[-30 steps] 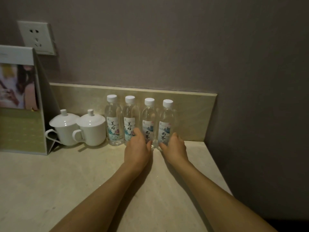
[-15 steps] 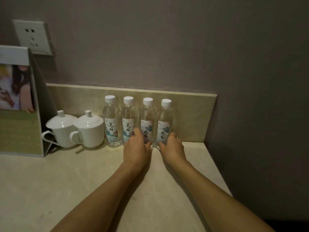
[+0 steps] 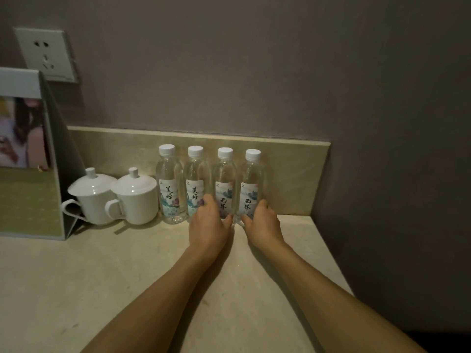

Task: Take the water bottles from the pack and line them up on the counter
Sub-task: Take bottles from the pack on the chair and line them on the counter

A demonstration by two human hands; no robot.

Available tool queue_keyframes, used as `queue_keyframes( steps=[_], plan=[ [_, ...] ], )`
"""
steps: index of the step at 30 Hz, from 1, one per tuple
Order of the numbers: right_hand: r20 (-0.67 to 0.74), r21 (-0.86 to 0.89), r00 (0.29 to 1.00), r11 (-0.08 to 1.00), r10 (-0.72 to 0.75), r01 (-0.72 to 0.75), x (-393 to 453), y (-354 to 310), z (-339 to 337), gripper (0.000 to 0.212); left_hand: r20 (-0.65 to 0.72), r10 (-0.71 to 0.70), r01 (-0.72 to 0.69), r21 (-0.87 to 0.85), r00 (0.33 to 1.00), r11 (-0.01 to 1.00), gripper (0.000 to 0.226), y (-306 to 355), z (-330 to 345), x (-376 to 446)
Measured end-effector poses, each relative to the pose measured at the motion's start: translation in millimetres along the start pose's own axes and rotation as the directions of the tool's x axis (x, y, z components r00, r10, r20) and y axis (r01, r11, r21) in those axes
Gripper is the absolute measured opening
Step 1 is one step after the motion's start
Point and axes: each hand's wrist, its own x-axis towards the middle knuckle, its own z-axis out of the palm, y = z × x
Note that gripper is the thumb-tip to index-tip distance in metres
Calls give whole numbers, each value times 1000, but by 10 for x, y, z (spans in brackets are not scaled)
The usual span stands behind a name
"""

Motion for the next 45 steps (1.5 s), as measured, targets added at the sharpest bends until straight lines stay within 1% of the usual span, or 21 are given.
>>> queue_keyframes(
  steps=[9, 14, 19, 24, 34, 45],
  plan=[
    [-13, -1, 1000, 1000, -1, 1, -11, -33, 28, 38, 2, -6, 6, 6, 1000, 1000, 39, -11, -20, 9],
    [-18, -3, 1000, 1000, -2, 2, -12, -44, 36, 38, 26, -6, 6, 5, 1000, 1000, 40, -14, -46, 21],
    [-19, 32, 1000, 999, -1, 1, -16, -39, 29, 46, 43, 7, -6, -26, 999, 1000, 40, -27, -59, 19],
    [-51, 49, 999, 999, 17, -14, -30, -43, 45, 42, 33, 16, -15, -22, 999, 1000, 40, -27, -67, 12],
    [22, 23, 999, 999, -25, 24, 16, -9, -3, 39, 48, 11, -10, -25, 999, 1000, 41, -32, -80, 13],
    [55, 18, 997, 998, -53, 52, 53, 26, -22, 39, 59, 26, -25, -21, 998, 999, 40, -35, -92, 10]
  ],
)
